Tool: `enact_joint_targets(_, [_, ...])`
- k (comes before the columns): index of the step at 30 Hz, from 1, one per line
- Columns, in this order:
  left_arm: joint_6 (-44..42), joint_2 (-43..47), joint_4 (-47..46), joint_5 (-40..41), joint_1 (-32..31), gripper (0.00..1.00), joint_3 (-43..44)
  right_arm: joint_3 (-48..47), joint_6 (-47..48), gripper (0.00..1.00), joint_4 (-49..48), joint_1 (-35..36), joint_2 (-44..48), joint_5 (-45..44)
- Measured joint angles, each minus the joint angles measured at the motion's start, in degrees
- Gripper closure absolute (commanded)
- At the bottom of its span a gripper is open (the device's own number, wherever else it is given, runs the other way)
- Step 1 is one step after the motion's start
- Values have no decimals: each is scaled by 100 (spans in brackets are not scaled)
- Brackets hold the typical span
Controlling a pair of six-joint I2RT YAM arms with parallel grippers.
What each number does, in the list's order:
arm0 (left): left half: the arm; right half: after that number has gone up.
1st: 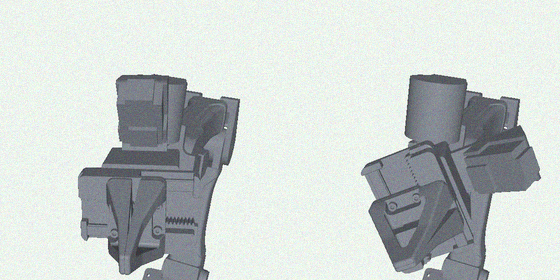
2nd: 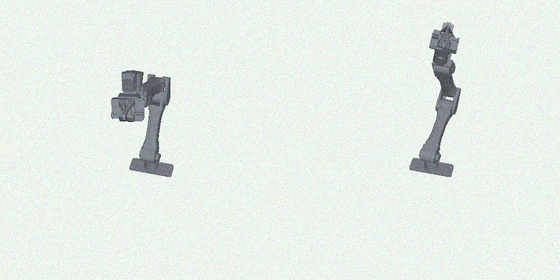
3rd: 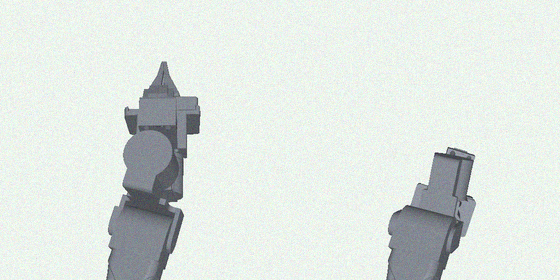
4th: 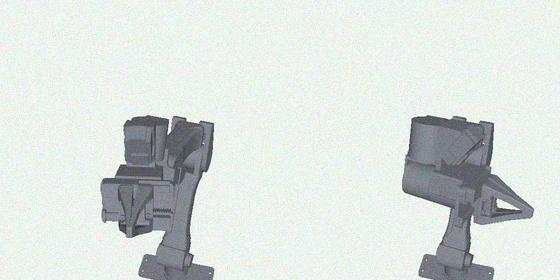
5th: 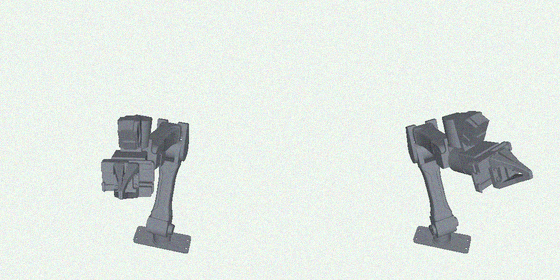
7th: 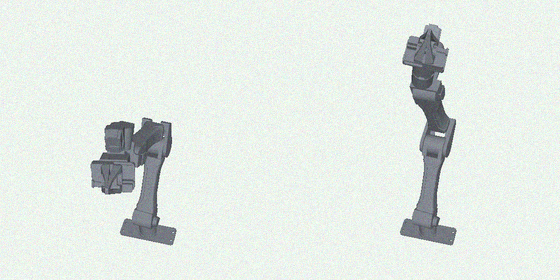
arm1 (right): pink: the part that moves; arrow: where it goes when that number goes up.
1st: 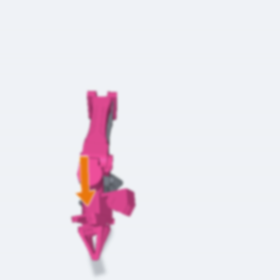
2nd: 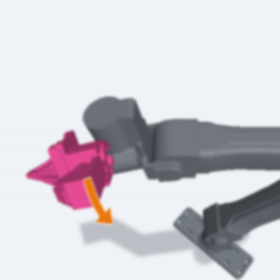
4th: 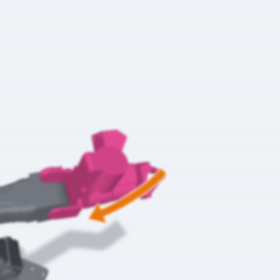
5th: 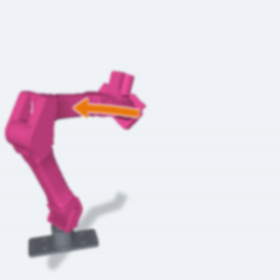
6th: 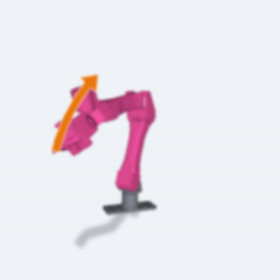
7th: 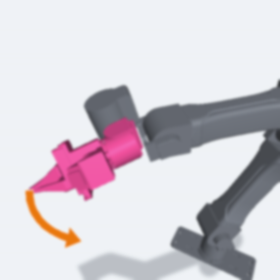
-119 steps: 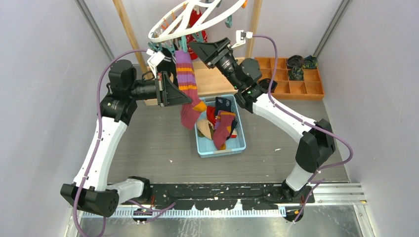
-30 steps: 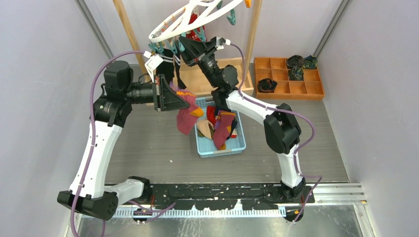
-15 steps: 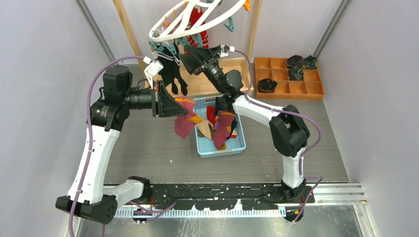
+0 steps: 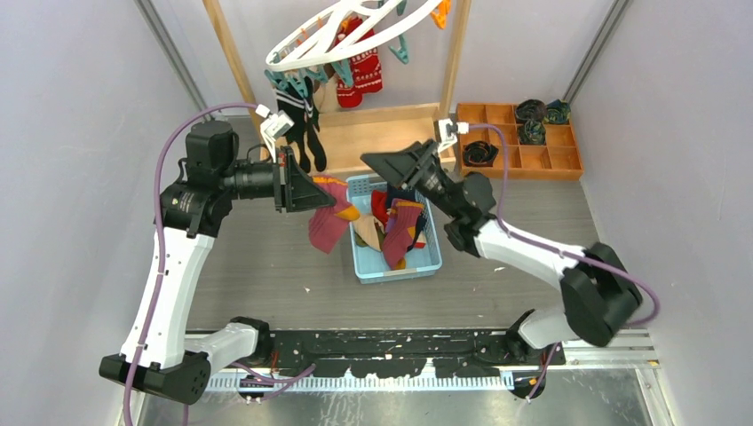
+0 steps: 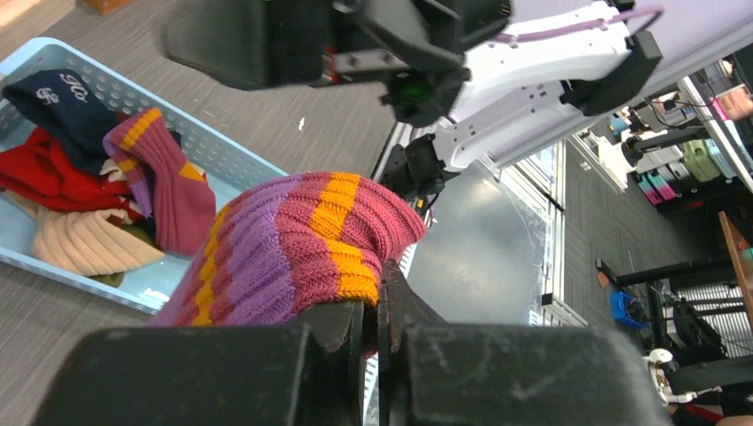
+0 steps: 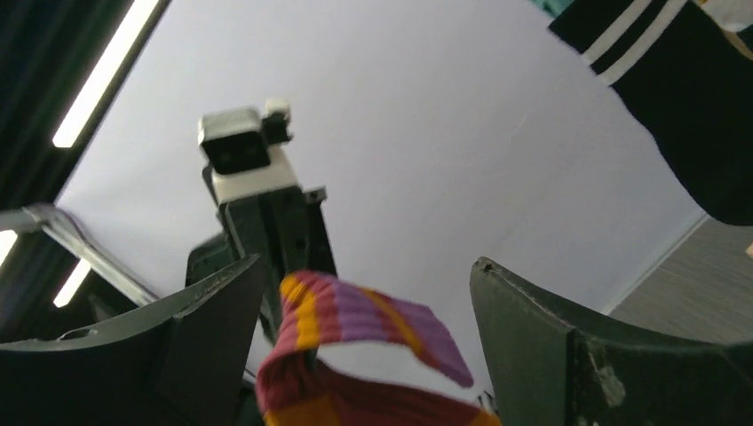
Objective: Remove the socks clipped to the hanger
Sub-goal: Place the sock in the bin.
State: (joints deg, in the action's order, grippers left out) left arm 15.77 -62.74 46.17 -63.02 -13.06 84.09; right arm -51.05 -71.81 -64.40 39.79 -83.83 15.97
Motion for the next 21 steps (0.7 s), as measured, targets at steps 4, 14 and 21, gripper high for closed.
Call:
enact_joint_targets(4, [20,0,0,210,0,100,0,393,1386,7,629,404,929,76])
enact_joint_targets(14, [186,-2,-2,376,0,100,-2,-343,4439,37,2524,1379,1290,-20])
enact_joint_targets(21, [175,-24,98,629,22,43,0,-671,4918,99,3287,1447,1167,33])
